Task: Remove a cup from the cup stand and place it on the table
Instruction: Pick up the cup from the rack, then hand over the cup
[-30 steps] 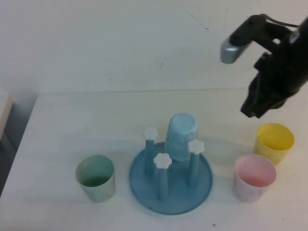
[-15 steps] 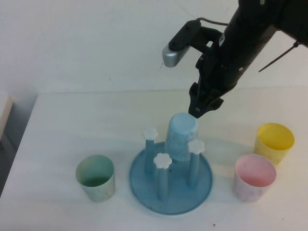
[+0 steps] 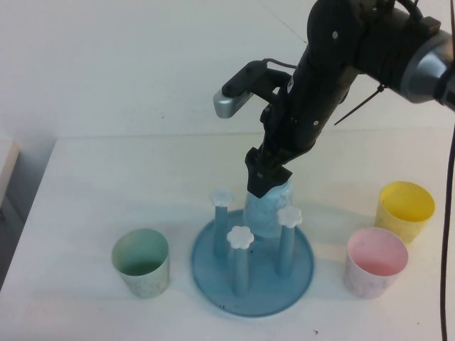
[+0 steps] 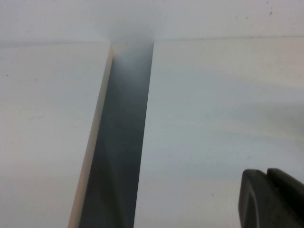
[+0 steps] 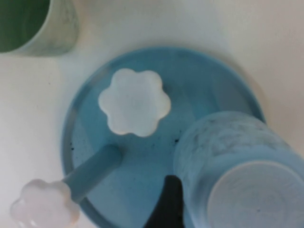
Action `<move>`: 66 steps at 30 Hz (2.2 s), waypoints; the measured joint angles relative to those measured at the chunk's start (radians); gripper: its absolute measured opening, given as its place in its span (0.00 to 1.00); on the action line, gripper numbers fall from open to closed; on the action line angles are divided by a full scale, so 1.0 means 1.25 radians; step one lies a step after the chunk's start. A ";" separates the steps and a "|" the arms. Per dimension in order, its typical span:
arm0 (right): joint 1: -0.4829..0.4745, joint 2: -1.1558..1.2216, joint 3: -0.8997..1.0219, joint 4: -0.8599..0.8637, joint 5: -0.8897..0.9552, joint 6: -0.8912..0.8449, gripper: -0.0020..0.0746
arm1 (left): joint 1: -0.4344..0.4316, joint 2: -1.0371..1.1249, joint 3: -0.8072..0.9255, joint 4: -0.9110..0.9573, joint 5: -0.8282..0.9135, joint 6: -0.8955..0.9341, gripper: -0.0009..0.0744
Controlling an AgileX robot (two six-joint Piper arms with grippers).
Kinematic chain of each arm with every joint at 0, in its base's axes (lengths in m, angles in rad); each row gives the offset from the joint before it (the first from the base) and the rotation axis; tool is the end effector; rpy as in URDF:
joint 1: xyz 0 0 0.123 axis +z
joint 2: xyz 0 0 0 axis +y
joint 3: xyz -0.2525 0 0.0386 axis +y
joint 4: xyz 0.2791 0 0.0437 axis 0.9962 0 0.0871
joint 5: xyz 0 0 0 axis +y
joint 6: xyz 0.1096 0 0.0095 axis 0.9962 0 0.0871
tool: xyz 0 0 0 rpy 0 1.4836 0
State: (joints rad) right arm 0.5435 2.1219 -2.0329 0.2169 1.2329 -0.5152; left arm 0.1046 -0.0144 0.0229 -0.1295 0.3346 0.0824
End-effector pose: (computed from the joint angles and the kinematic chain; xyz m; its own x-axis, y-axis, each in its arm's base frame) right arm 0.4020 0.2690 0.2352 -0.4866 -0.7836 -0.3863 -0.8555 0.5171 0.0286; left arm 0.1326 0.0092 0.1717 -0.2465 -0.0660 -0.9669 -0.0734 0.9961 -0.0493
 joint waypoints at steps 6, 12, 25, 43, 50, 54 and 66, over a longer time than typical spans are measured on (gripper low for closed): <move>0.000 0.005 -0.003 -0.027 0.000 0.015 0.88 | 0.000 0.000 0.000 0.000 0.000 0.000 0.01; 0.000 0.012 -0.005 -0.032 0.000 0.023 0.88 | 0.000 0.000 0.000 0.000 0.000 0.000 0.01; 0.000 0.067 -0.007 -0.011 0.000 0.024 0.88 | 0.000 0.000 0.000 0.000 0.000 0.000 0.01; 0.001 0.059 -0.007 -0.033 0.000 0.030 0.82 | 0.000 0.000 0.000 0.000 0.000 0.000 0.01; 0.001 -0.036 -0.007 -0.042 0.000 0.041 0.82 | 0.000 0.000 0.000 0.000 0.000 0.000 0.01; 0.001 -0.092 -0.007 -0.040 0.000 0.044 0.82 | 0.000 0.000 0.000 0.000 0.000 0.000 0.01; -0.001 -0.305 0.015 0.021 0.000 0.057 0.82 | 0.000 0.000 0.000 0.000 0.000 0.000 0.01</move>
State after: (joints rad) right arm 0.5429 1.7403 -2.0140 0.2426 1.2329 -0.4443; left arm 0.1046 -0.0144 0.0229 -0.1295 0.3346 0.0824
